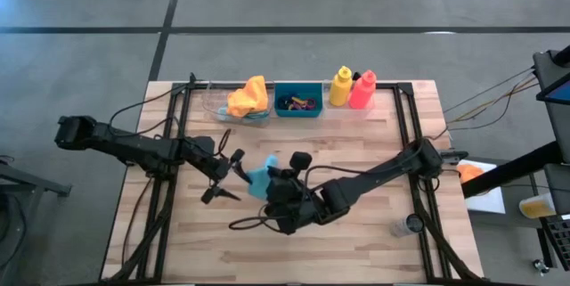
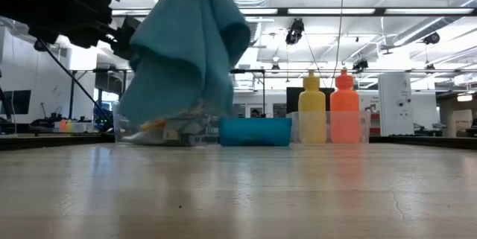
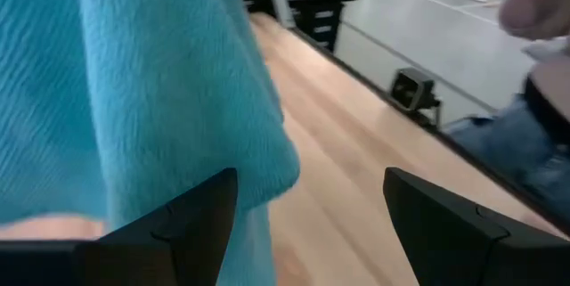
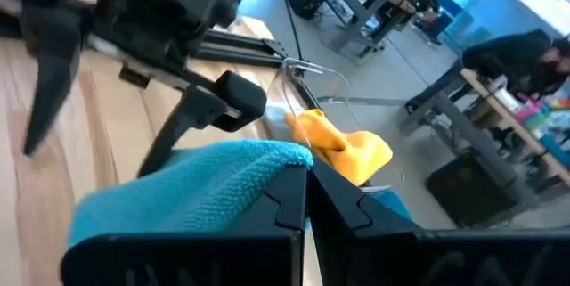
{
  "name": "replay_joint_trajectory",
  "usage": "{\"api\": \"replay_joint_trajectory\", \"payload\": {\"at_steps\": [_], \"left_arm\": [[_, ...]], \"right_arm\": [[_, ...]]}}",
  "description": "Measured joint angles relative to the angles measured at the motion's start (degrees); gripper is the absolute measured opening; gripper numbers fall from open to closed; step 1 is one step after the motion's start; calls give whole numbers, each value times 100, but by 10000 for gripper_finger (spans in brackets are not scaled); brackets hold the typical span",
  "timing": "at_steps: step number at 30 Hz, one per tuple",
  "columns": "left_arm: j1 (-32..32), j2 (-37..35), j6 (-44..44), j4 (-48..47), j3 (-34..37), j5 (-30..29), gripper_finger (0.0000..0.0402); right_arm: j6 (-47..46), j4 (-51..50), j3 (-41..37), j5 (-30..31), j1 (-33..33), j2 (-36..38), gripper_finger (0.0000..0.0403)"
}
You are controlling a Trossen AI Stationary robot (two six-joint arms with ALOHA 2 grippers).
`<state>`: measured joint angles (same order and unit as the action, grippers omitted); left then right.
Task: Pick & Place Sports Items
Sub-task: Fold the blue towel
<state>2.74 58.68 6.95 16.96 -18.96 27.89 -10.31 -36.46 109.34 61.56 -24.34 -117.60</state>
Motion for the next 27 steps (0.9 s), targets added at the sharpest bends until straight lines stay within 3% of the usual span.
{"api": "replay_joint_trajectory", "payload": {"at_steps": [8, 14, 20, 24, 27], "left_arm": [[0, -12, -21, 101, 28, -688, 286], [0, -187, -99, 80, 28, -1551, 286], [139, -706, 315, 38, 28, -1678, 286], [310, -1121, 730, -27, 28, -1873, 286], [517, -1334, 1025, -125, 74, -2372, 286]], "right_arm": [[-567, -351, 2, 12, 24, 125, 8], [-711, -406, 2, 3, 42, 125, 8], [-906, -403, 2, -15, 61, 139, 8], [-957, -401, 0, -343, 159, 242, 8], [-1076, -396, 0, -710, 297, 380, 8]]}}
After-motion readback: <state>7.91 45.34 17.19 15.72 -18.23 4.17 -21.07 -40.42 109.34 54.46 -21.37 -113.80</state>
